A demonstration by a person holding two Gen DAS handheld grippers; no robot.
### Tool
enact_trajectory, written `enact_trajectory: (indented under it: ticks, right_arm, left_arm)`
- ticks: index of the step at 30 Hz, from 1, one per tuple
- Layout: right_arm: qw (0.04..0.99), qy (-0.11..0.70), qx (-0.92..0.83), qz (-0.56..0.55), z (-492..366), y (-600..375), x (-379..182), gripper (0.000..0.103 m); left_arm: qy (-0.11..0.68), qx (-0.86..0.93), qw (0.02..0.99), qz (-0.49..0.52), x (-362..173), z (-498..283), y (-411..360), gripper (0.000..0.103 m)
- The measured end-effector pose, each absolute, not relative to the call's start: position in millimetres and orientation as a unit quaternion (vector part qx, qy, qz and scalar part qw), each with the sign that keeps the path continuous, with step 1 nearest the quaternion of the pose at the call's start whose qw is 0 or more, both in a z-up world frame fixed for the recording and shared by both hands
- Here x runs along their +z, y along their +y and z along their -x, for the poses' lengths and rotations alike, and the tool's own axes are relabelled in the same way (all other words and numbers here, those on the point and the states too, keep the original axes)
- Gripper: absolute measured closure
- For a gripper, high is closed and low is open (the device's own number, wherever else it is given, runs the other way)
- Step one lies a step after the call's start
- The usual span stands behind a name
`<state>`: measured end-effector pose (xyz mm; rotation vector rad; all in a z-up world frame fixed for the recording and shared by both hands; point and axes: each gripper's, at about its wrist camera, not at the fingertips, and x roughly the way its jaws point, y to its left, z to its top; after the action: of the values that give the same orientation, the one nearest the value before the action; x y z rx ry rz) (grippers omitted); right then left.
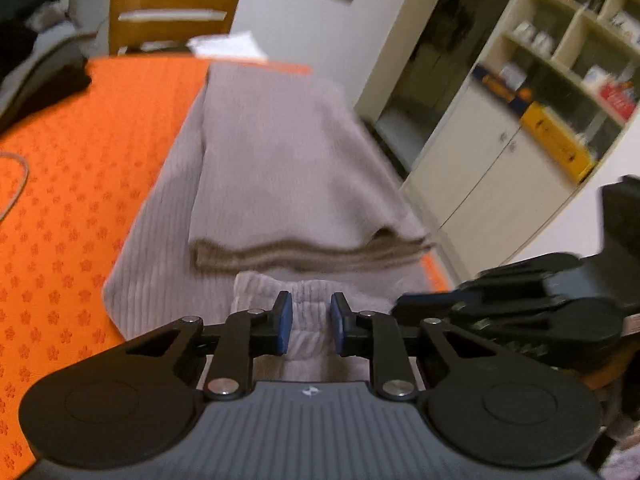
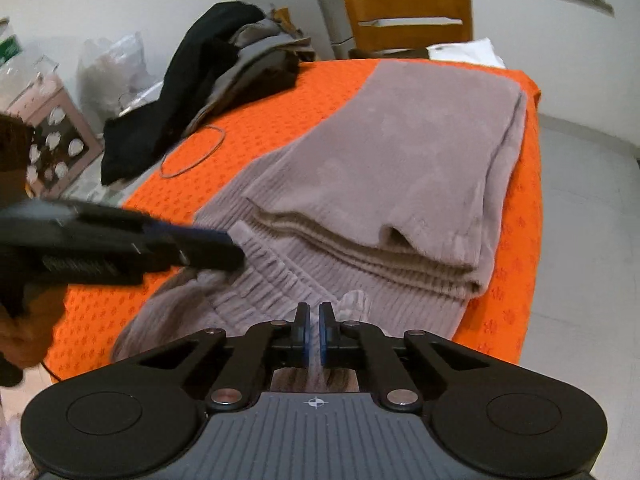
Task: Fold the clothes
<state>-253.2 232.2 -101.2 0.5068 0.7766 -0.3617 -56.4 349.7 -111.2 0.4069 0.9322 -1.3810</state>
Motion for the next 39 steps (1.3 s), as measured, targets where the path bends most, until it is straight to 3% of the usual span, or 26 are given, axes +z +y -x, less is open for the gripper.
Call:
enact_trajectory:
  ticks: [10, 14, 15, 18, 19, 20, 23, 25, 30, 37, 39]
  right_arm:
    - [0.871, 0.365, -0.179, -0.276, 251, 218, -115, 0.102]
    - [0.879, 0.374, -0.167, -0.247, 251, 223, -98, 0.096]
    - [0.882, 0.372, -0.163, -0.237, 254, 226, -91, 0.094]
    - [0.894, 0.366, -0.163, -0.201, 269, 236, -70, 0.073]
    - [0.898, 0.364, -0.163, -0.189, 274, 240, -63, 0.064]
    - [0.9, 0.363, -0.162, -0.178, 280, 243, -58, 0.062]
    - [0.903, 0.368, -0.156, -0.158, 303, 257, -55, 0.061]
    - [0.904, 0.372, -0.15, -0.145, 317, 266, -55, 0.058]
    - [0.901, 0.4, -0.115, -0.123, 339, 295, -74, 0.052]
    - [0.894, 0.433, -0.073, -0.096, 336, 315, -100, 0.053]
    - [0.89, 0.443, -0.06, -0.088, 331, 320, -106, 0.058]
  left_arm:
    - [0.436, -0.59, 0.653, -0.189, -130, 53, 328, 0.078]
    - [0.441, -0.6, 0.651, -0.151, -117, 45, 337, 0.078]
    - [0.44, -0.603, 0.651, -0.14, -113, 43, 341, 0.076]
    - [0.423, -0.609, 0.661, -0.116, -96, 40, 365, 0.061]
    - [0.419, -0.611, 0.662, -0.115, -92, 39, 374, 0.059]
    - [0.417, -0.613, 0.661, -0.116, -89, 38, 384, 0.059]
    - [0.418, -0.615, 0.656, -0.129, -87, 37, 413, 0.051]
    - [0.421, -0.616, 0.651, -0.141, -90, 36, 433, 0.036]
    - [0.429, -0.622, 0.634, -0.166, -102, 40, 466, 0.032]
    - [0.418, -0.66, 0.584, -0.222, -127, 62, 467, 0.031]
    - [0.418, -0.663, 0.574, -0.236, -133, 66, 462, 0.031]
